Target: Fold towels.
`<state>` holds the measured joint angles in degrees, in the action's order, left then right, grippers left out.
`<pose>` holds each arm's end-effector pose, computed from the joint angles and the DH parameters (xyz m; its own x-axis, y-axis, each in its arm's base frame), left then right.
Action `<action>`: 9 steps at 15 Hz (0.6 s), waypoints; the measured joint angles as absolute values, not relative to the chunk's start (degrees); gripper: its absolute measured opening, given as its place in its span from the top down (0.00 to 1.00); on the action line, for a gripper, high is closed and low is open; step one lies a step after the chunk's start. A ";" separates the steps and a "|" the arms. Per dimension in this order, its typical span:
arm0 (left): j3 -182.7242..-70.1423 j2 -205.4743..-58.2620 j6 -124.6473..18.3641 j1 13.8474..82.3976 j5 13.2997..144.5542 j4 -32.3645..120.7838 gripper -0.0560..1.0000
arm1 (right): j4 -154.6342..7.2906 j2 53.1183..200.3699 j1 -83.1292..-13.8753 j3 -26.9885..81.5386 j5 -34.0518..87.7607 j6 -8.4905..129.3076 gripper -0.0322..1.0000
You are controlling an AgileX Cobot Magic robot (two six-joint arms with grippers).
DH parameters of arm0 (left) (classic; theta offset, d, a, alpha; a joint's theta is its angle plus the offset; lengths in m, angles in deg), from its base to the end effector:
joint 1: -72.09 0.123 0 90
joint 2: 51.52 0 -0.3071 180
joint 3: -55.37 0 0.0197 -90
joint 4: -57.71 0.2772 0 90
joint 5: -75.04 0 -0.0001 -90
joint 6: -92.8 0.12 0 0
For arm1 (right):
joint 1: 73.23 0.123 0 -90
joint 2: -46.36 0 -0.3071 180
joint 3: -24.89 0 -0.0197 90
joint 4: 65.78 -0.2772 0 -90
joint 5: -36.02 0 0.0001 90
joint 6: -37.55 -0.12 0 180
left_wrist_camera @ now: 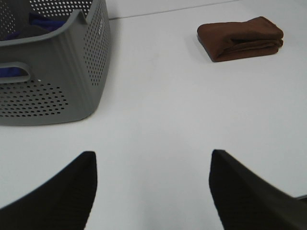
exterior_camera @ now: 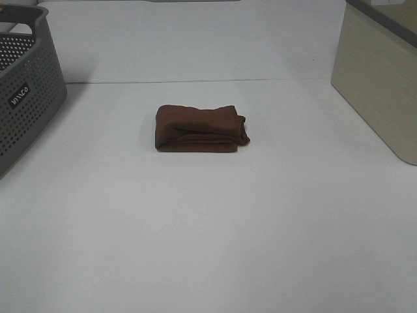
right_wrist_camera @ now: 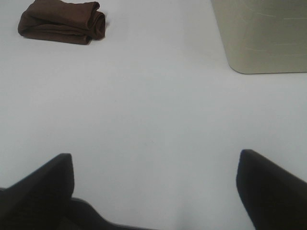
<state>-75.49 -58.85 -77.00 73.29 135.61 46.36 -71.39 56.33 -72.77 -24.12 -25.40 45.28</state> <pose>0.0217 -0.0201 0.2788 -0.4349 0.0694 -0.8978 0.1678 0.9858 -0.0052 0.0280 0.0105 0.2755 -0.4951 -0.0915 -0.8640 -0.1261 0.9915 -0.0327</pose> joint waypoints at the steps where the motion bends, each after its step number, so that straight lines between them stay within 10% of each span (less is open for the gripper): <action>1: -75.49 -58.51 -77.00 73.29 135.61 46.36 0.34 | -71.51 55.47 -73.06 -24.12 -25.40 45.28 0.14; 9: -75.49 -58.51 -77.00 73.29 135.61 46.36 0.34 | -71.62 53.41 -73.12 -24.12 -25.23 45.28 0.14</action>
<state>-75.49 -58.51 -77.00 73.29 135.61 46.36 -71.62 53.41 -73.12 -24.12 -25.23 45.28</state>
